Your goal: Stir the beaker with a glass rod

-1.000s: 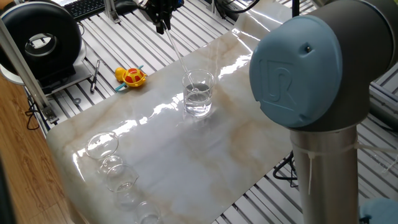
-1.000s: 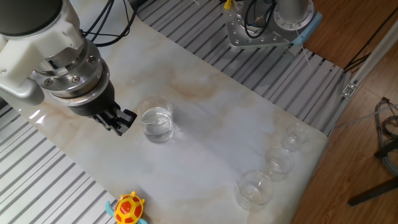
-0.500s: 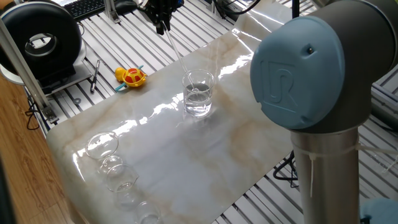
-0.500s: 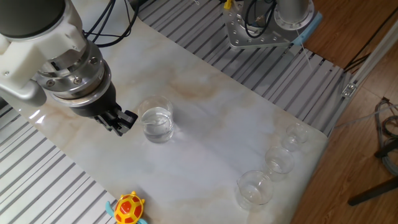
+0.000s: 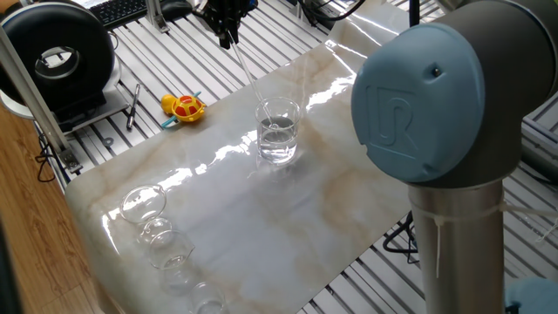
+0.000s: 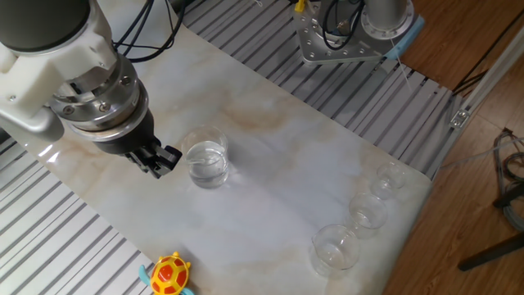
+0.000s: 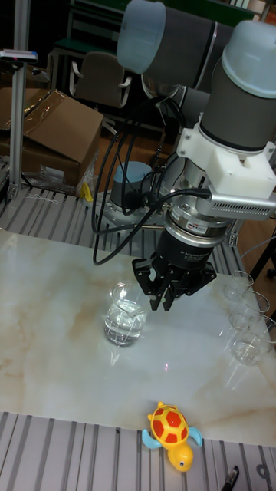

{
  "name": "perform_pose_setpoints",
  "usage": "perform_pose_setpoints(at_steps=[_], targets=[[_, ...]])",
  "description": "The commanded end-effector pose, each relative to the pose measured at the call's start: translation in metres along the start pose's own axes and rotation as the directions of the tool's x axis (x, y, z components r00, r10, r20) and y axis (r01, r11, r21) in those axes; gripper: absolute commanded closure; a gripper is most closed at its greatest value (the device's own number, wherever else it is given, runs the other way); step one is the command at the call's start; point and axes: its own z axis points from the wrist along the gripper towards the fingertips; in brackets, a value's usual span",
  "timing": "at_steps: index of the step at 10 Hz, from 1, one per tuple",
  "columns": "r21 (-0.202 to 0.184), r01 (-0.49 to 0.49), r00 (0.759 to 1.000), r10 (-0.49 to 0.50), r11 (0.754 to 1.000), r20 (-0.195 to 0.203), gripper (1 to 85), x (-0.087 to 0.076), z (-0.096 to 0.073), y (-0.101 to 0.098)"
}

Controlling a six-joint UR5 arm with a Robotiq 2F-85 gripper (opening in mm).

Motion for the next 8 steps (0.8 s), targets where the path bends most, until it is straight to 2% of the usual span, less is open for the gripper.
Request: perform_pose_setpoints(at_steps=[1, 8], targets=[[-0.002, 0.0, 1.0, 0.0, 1.0, 0.002, 62.3, -0.0001, -0.0019, 0.0005], [0.007, -0.002, 1.0, 0.002, 1.0, 0.001, 64.7, 0.0004, -0.0023, -0.0021]])
